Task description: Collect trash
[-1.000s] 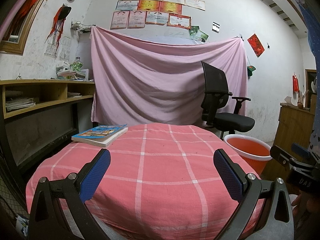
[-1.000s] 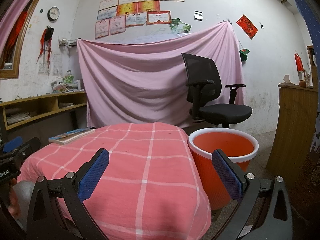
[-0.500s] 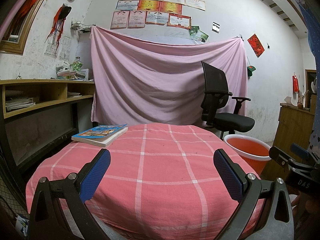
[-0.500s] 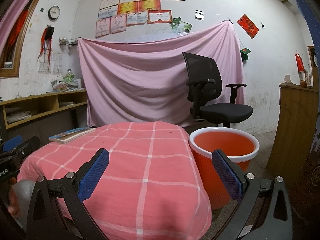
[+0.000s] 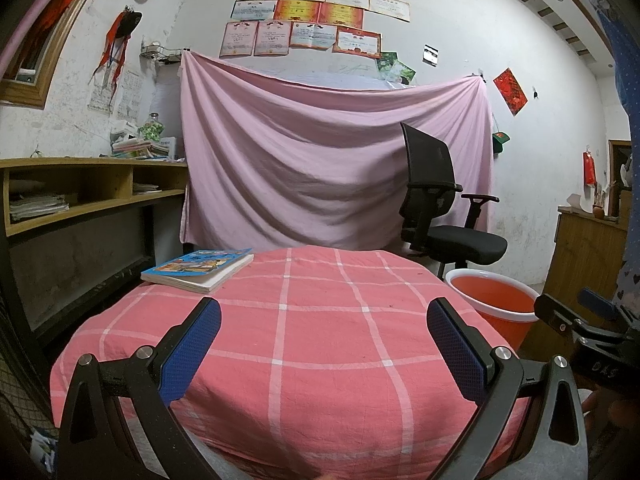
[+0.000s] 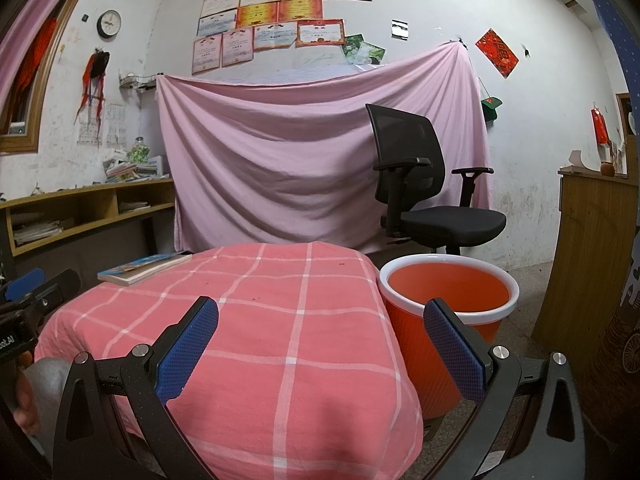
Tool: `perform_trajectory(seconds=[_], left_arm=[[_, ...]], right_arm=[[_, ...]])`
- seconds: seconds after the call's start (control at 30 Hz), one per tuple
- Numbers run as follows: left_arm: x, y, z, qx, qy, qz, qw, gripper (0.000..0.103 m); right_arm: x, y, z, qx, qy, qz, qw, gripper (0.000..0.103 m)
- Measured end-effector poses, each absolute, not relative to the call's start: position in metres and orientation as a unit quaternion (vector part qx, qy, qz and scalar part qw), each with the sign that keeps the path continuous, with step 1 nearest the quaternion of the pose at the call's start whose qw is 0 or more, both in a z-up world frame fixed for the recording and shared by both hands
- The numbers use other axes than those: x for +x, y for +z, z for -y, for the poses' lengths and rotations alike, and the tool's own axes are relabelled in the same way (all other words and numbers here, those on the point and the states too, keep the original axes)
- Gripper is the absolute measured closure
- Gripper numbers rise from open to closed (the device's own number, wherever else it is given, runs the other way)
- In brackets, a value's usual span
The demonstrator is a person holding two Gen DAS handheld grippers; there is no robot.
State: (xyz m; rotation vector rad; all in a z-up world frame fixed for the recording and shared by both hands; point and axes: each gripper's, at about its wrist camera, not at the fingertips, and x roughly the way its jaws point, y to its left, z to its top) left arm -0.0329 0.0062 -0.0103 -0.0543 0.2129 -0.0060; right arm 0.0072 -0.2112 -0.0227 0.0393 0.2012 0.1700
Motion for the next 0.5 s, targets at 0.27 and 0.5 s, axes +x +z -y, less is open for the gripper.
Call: perform_trajectory(seconds=[0.27, 0.5], left_arm=[[-0.0327, -0.0079, -0.0065, -0.023, 0.005, -0.102, 0.994, 0.002], [-0.0319, -0.0098, -0.007, -0.026, 0.009, -0.105, 0.994, 0.002]], right_arm=[[0.0054, -0.0271, 0.2086, 0.018, 0.086, -0.101, 0.991, 0.0], [0.006, -0.026, 0.2086, 0.018, 0.086, -0.102, 0.991, 0.0]])
